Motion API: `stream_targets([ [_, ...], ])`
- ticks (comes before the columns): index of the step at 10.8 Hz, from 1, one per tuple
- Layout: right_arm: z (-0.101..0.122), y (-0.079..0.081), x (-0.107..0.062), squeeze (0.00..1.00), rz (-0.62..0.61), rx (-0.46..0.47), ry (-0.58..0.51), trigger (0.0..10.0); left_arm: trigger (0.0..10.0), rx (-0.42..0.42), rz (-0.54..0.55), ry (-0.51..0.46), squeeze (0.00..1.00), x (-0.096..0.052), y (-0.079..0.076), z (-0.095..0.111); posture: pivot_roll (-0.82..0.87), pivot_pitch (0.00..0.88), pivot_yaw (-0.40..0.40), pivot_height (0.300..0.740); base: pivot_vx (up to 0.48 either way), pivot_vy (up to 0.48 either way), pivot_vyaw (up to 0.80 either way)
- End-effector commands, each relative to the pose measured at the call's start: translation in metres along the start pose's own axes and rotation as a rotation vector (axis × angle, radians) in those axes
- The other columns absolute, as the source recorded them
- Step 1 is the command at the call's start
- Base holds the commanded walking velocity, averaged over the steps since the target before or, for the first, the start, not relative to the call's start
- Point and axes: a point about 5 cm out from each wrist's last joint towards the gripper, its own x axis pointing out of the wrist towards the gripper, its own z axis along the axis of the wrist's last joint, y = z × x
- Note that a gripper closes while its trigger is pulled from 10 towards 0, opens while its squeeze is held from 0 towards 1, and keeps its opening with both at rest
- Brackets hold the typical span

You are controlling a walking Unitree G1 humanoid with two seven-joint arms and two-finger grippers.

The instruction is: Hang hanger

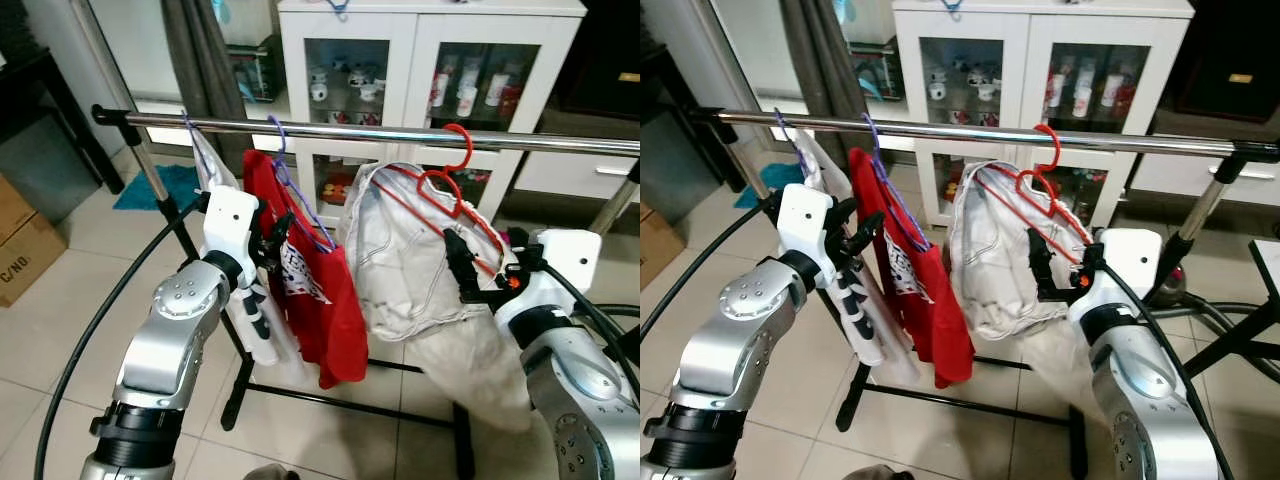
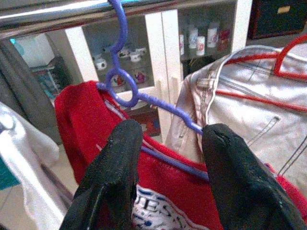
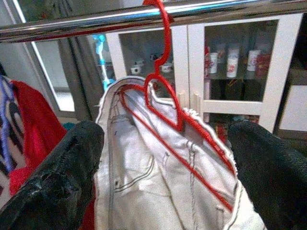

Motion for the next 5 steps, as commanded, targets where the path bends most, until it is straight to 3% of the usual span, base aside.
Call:
stream_targets([
  [1,-0.0032,0.0010,0.0036,1.00,-0.006,0.026,0.009,10.0,10.0,0.018,0.016,0.017,0.00,-0.0002,0.0055,-0.0039,0.00,0.000,0.089,0.740,0.000,0.337,0.00],
  [2,-0.0061,-0.0019,0.0060,1.00,-0.038,0.037,0.023,10.0,10.0,0.067,0.030,0.042,0.00,-0.0005,0.0072,-0.0066,-0.01,0.000,0.102,0.740,0.000,0.337,0.00],
  [3,-0.0049,-0.0010,0.0069,1.00,-0.016,0.063,0.015,10.0,10.0,0.029,0.022,0.044,0.00,-0.0004,0.0054,-0.0065,-0.01,0.000,0.094,0.740,0.000,0.337,0.00],
  [5,-0.0080,-0.0045,0.0067,1.00,-0.041,0.056,0.017,10.0,10.0,0.036,0.013,0.044,0.00,-0.0011,0.0043,-0.0096,0.00,0.000,0.087,0.740,0.000,0.336,0.00],
])
